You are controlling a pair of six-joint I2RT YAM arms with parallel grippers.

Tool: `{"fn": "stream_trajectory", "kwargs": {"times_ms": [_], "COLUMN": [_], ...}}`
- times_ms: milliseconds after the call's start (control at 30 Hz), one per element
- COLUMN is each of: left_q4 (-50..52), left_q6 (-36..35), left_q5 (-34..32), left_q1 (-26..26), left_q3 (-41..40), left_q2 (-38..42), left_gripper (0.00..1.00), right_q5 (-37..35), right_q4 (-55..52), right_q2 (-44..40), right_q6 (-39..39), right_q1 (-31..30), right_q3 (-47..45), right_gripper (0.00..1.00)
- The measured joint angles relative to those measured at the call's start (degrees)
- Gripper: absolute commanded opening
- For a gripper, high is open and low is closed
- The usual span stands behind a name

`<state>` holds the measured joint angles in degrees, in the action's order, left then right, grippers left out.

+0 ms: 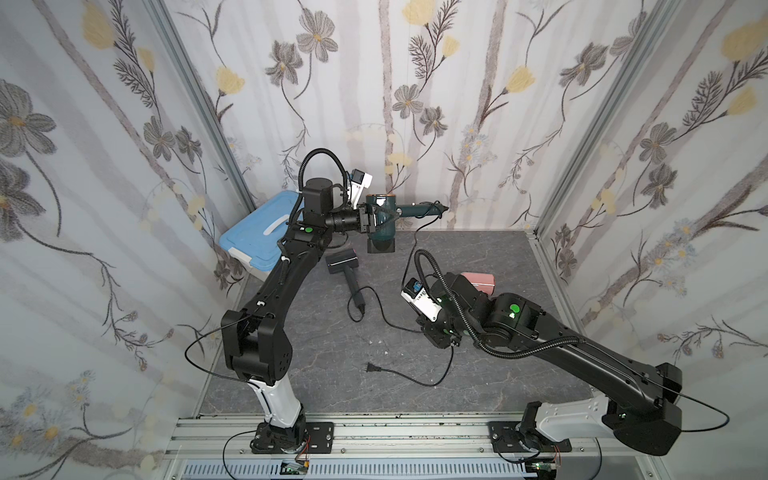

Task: Wrap the cord around the hair dryer
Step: Wrap the power cord around the hair dryer.

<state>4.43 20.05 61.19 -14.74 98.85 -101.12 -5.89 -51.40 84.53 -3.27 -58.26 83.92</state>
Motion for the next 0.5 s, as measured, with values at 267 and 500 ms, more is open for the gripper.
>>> {"fn": "stream_trajectory", "kwargs": {"times_ms": [267,500], "left_q4": [8.1,19.6], "left_q6": [-7.2,-16.7], "left_q5": [5.1,8.2], "left_q1": [-4.9,-8.5], "left_q3": [0.4,0.8], "left_q2": [-0.5,-0.3], "left_gripper": [0.0,0.0], "right_q5": [-7.2,-9.8], "right_q4": [-9.2,-11.7], "right_q2": [2.7,5.7], "right_q6": [7.6,15.7], "right_q1": [3.1,11.7], "right_q3": [15.9,30.8], "right_gripper": [0.0,0.0]}}
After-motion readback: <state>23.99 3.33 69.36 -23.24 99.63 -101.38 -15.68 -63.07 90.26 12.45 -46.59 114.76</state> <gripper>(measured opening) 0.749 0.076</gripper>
